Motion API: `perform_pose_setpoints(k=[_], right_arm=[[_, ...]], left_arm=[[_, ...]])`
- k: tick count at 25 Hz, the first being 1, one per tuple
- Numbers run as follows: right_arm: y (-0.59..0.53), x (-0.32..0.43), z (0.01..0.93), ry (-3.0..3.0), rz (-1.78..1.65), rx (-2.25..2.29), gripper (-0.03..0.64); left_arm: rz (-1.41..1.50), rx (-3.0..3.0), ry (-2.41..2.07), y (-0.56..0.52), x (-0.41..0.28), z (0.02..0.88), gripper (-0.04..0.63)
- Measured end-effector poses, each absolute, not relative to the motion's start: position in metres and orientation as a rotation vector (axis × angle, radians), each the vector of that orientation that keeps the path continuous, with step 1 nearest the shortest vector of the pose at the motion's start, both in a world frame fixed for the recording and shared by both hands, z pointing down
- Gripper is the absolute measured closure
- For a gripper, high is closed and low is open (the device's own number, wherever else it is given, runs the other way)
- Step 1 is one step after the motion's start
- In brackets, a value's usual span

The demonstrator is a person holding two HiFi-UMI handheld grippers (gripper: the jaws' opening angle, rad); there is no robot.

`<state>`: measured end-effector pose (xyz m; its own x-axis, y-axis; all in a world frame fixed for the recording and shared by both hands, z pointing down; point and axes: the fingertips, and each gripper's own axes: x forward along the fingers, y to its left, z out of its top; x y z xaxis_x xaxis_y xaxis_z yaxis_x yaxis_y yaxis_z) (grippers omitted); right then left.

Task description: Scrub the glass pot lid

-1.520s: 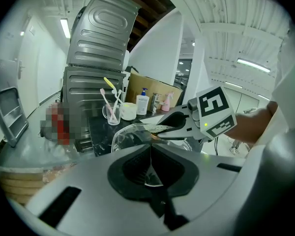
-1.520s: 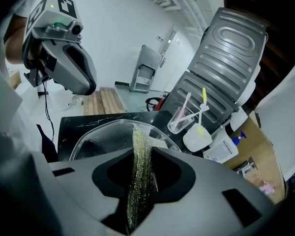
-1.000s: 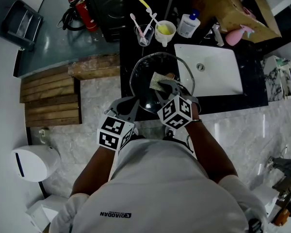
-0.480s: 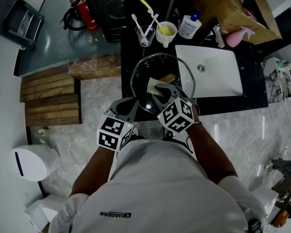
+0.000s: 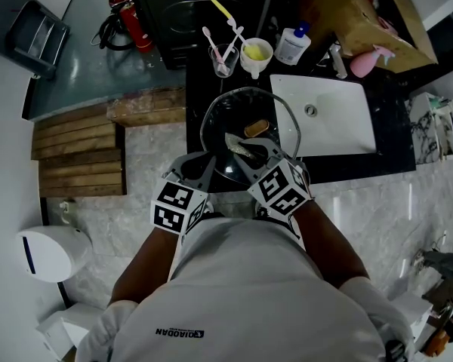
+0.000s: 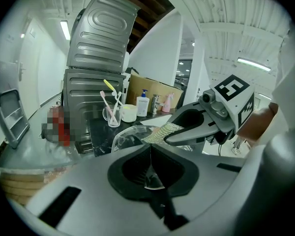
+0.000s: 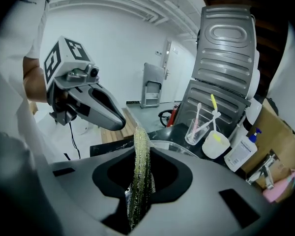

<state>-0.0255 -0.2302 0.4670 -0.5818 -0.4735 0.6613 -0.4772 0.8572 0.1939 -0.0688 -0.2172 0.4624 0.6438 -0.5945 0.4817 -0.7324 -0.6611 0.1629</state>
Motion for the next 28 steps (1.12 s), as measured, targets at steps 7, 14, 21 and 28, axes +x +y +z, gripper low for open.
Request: perform_pose_setpoints(k=[7,14,21,28], right_arm=[[-0.235,-0.011,0.452,-2.364,0.048,0.702,0.525],[-0.268,0.035,0.440,-2.396,0.062,0.803,0.525],[-0.324,0.080,0.459,-2.338,0.015,0.828,0.525],[-0.378,0.090,0.499,-2.265,-0.008,0.744,0.525]], left_arm=[[0.569,2.517,-1.092,-0.223,-0.059,0.458,0.577],[0.578,2.479,-1.170,-0.229,-0.054,0.458,0.577],[0.571,2.415,-1.259,-0.230,-0.052,0.462,0.577],[0.555,2.353,-1.361,-0.230,-0.056,0.462,0.577]])
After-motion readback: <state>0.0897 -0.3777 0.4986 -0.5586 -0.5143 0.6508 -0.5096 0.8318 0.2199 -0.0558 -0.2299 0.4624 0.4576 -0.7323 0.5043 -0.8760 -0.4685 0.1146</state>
